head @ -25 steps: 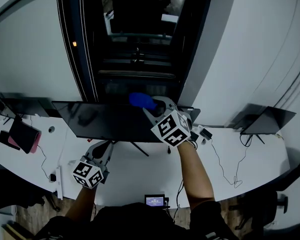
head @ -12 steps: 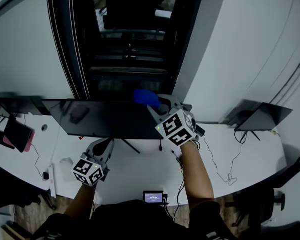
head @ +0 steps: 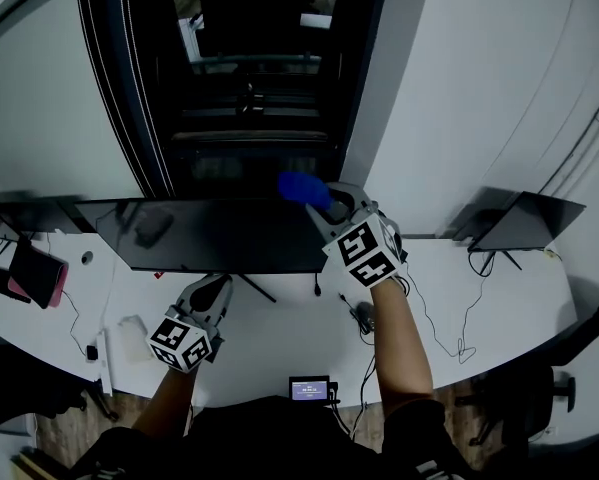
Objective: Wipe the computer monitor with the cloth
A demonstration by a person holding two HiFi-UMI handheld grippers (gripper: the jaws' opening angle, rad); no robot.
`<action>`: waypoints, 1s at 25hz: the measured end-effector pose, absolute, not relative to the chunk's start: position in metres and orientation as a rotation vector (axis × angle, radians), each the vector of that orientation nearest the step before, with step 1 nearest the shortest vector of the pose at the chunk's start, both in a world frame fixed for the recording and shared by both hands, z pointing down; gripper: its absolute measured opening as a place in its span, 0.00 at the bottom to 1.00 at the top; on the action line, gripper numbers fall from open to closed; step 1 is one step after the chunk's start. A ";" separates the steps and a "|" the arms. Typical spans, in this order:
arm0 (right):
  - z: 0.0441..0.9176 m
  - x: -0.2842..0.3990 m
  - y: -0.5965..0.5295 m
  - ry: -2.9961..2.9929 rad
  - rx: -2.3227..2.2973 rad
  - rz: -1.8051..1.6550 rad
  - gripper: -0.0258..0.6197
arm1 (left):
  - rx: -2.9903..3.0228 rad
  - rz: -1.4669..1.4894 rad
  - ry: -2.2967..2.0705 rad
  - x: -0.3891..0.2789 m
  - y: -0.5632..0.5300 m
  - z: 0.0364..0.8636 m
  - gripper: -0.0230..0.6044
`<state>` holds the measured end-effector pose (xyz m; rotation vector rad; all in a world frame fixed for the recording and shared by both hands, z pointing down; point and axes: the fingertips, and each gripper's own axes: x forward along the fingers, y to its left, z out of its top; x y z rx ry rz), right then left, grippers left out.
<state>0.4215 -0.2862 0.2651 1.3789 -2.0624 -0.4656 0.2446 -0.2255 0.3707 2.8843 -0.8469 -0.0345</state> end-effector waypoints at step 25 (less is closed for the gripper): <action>0.271 0.502 -0.260 -2.103 1.709 -0.363 0.23 | 2.899 0.062 -0.724 0.279 -0.222 0.386 0.03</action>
